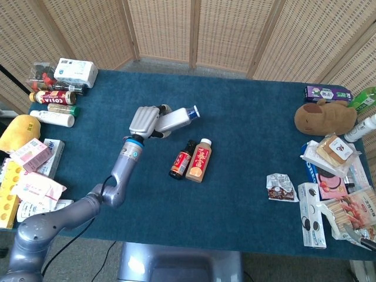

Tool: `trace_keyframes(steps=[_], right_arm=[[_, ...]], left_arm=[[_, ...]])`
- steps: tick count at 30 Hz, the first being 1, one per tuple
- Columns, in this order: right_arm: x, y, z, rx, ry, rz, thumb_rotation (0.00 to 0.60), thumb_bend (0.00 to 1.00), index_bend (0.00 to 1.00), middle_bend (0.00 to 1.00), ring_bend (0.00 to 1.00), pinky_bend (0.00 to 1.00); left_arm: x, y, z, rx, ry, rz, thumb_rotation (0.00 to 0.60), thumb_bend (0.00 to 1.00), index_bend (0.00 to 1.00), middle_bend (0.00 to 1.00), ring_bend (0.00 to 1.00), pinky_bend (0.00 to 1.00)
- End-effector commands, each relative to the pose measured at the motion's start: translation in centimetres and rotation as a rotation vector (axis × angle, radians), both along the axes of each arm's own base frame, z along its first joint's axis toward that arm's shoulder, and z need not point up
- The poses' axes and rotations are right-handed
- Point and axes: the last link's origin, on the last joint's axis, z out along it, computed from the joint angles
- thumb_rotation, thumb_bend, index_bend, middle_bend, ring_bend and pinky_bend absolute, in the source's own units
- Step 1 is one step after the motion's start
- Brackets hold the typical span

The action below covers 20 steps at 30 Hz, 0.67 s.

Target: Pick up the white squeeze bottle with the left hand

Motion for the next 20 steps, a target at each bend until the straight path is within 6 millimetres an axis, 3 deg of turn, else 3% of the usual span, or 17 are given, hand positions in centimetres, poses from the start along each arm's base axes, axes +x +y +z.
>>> trace_keyframes(steps=[1, 10, 20], right_arm=[[0.1, -0.4, -0.4, 0.012, -0.003, 0.014, 0.441, 0.0, 0.0, 0.0, 0.0, 0.07], [0.1, -0.7, -1.6, 0.047, -0.031, 0.04, 0.44, 0.0, 0.0, 0.0, 0.0, 0.07], [0.6, -0.8, -2.2, 0.059, -0.037, 0.058, 0.44, 0.0, 0.0, 0.0, 0.0, 0.07]], left_arm=[[-1.5, -2.8, 6.6, 0.115, -0.144, -0.054, 0.6, 0.37, 0.69, 0.72, 0.83, 0.63], [-1.3, -6.9, 12.3, 0.212, -0.283, -0.12, 0.6, 0.36, 0.69, 0.72, 0.83, 0.61], [-1.0, -7.8, 13.2, 0.223, -0.308, -0.146, 0.6, 0.35, 0.68, 0.71, 0.83, 0.61]])
